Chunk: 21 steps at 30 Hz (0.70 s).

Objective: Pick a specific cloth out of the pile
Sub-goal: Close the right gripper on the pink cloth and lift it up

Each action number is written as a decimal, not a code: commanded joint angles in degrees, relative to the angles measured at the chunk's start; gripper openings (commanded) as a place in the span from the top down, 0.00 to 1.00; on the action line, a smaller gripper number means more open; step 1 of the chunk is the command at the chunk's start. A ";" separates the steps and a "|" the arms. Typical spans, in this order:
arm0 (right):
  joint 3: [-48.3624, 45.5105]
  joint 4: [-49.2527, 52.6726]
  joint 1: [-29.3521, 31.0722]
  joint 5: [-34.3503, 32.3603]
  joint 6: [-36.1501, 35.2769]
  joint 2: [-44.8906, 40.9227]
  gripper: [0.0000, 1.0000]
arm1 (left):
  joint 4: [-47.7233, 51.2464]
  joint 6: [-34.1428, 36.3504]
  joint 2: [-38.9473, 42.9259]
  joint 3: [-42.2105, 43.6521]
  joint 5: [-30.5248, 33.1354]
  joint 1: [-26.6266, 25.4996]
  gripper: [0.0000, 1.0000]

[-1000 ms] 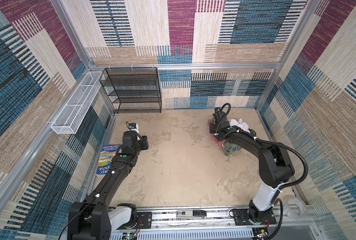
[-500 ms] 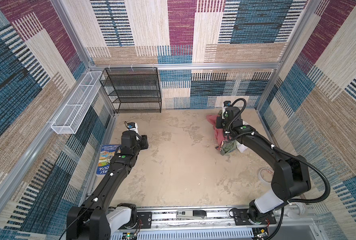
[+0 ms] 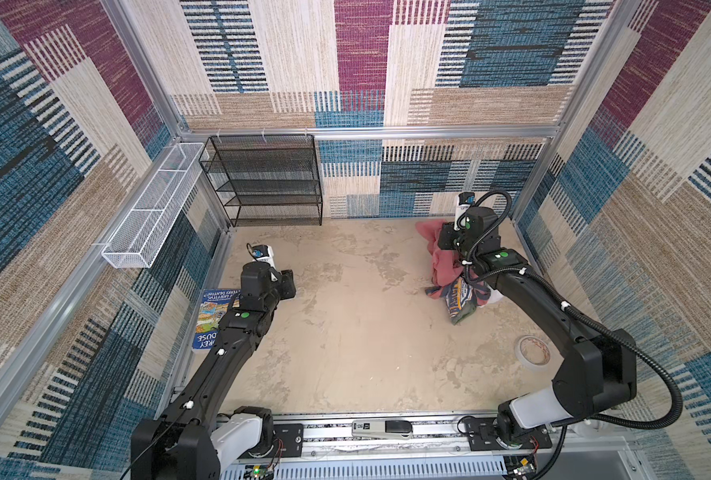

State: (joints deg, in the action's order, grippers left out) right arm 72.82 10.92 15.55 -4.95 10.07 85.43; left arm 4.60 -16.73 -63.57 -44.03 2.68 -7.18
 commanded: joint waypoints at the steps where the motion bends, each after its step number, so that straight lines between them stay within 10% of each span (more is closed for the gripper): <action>1: 1.13 -3.54 -0.51 0.77 0.73 -0.79 1.00 | 0.18 -1.10 0.33 -0.48 -0.48 0.06 0.48; 21: 17.60 0.99 -4.45 7.32 1.58 4.03 1.00 | 3.29 -1.43 1.74 -3.95 -0.22 0.06 0.48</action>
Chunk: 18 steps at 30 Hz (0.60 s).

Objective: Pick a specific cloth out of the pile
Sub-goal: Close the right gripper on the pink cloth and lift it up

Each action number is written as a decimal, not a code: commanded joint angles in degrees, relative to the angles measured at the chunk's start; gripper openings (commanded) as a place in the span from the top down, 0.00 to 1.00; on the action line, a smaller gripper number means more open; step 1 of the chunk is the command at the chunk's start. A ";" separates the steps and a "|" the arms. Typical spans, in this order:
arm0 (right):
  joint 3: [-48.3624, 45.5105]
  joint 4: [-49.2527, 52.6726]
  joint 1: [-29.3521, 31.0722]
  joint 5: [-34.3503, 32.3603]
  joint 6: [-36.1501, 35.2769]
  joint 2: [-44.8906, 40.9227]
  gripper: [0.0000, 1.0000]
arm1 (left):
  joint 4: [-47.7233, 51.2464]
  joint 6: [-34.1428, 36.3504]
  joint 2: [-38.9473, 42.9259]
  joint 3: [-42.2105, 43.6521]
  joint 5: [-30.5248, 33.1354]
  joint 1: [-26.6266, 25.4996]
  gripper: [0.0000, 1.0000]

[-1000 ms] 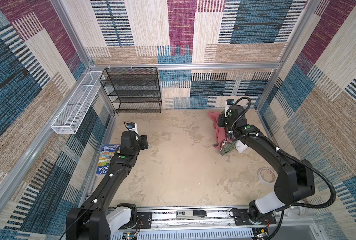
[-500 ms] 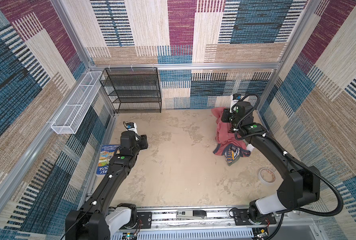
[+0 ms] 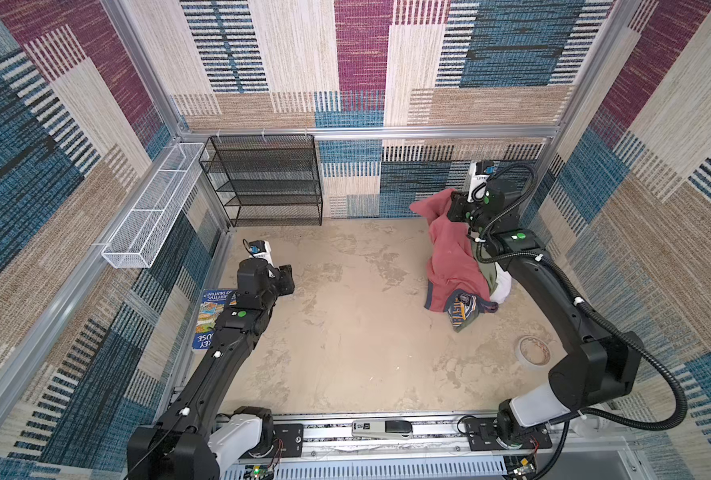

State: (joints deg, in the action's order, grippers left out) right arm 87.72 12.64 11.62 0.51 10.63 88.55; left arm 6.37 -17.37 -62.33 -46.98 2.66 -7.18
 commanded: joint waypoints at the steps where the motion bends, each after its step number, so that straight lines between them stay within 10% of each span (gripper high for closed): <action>1: 3.66 -0.01 -0.63 2.02 1.06 1.37 1.00 | 1.51 -1.13 0.55 -1.27 -0.72 0.06 0.49; 18: 22.17 6.24 -0.89 12.54 -0.19 4.12 1.00 | 4.17 -2.67 3.20 -2.68 -1.96 0.06 0.49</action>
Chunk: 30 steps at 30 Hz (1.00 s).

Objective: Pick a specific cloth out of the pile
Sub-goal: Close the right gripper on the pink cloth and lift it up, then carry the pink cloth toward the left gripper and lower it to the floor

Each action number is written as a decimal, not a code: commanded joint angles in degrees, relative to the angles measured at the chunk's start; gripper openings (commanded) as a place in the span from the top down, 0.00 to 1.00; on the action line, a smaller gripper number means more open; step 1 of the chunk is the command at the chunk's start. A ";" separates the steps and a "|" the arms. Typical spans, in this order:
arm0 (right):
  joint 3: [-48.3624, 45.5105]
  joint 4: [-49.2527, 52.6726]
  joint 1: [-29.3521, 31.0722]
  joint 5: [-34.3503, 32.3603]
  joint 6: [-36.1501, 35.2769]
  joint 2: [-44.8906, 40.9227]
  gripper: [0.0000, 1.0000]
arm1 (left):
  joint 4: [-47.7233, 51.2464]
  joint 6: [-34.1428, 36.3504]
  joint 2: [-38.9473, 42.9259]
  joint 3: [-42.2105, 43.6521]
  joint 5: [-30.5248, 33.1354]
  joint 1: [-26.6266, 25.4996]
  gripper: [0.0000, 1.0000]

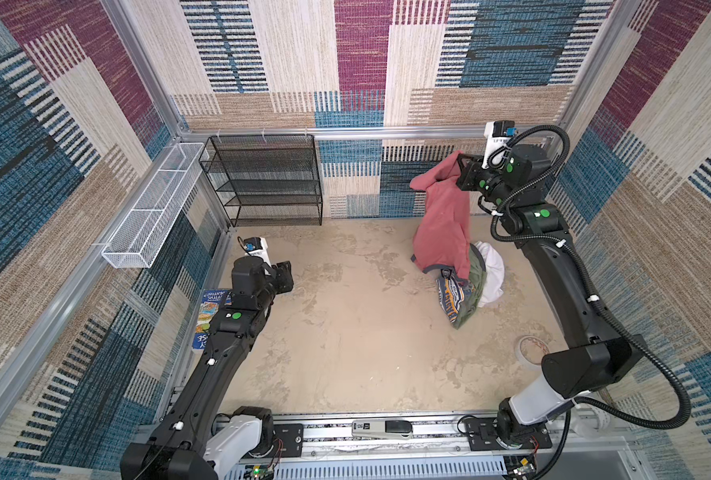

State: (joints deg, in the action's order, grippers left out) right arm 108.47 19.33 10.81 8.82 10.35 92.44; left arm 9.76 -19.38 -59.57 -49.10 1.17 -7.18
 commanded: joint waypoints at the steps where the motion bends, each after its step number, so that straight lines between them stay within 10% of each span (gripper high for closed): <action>1: 2.05 -0.37 -0.04 5.63 0.11 0.35 1.00 | 0.95 -0.75 0.53 -0.56 -0.47 0.06 0.49; 30: 27.54 3.92 15.62 25.98 -0.99 14.87 1.00 | 21.88 -1.92 8.33 -10.18 1.37 0.06 0.50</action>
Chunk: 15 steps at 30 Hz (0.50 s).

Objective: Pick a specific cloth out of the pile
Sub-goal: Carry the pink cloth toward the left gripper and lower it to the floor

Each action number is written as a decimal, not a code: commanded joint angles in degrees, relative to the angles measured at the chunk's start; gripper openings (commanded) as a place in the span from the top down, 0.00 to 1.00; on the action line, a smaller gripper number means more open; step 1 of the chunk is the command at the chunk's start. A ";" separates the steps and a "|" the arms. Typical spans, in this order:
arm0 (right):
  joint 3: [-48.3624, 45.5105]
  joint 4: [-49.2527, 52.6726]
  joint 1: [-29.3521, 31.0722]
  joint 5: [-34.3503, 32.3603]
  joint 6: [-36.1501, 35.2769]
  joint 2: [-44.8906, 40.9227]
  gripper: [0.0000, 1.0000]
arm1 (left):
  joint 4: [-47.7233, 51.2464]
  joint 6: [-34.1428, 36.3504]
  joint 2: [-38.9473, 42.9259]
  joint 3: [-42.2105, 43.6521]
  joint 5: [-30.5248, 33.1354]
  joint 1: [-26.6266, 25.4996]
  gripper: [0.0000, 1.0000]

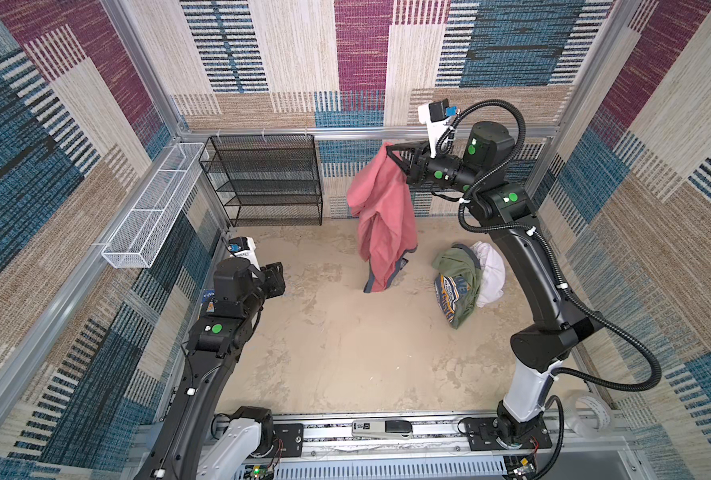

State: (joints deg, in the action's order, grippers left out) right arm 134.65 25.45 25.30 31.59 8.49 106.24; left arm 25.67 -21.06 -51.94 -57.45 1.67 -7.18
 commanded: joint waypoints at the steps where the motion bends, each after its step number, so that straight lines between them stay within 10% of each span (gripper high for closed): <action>1: 1.55 -2.56 1.75 3.51 1.11 1.61 1.00 | 7.32 0.03 0.98 -2.78 0.54 0.06 0.50; 15: 6.79 -6.60 11.26 5.84 3.20 14.32 1.00 | 18.35 5.30 6.74 -7.47 3.34 0.06 0.48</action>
State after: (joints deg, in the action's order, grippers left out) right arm 140.33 22.35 35.46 36.45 10.46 118.93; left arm 41.89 -18.85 -45.93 -64.51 4.56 -7.18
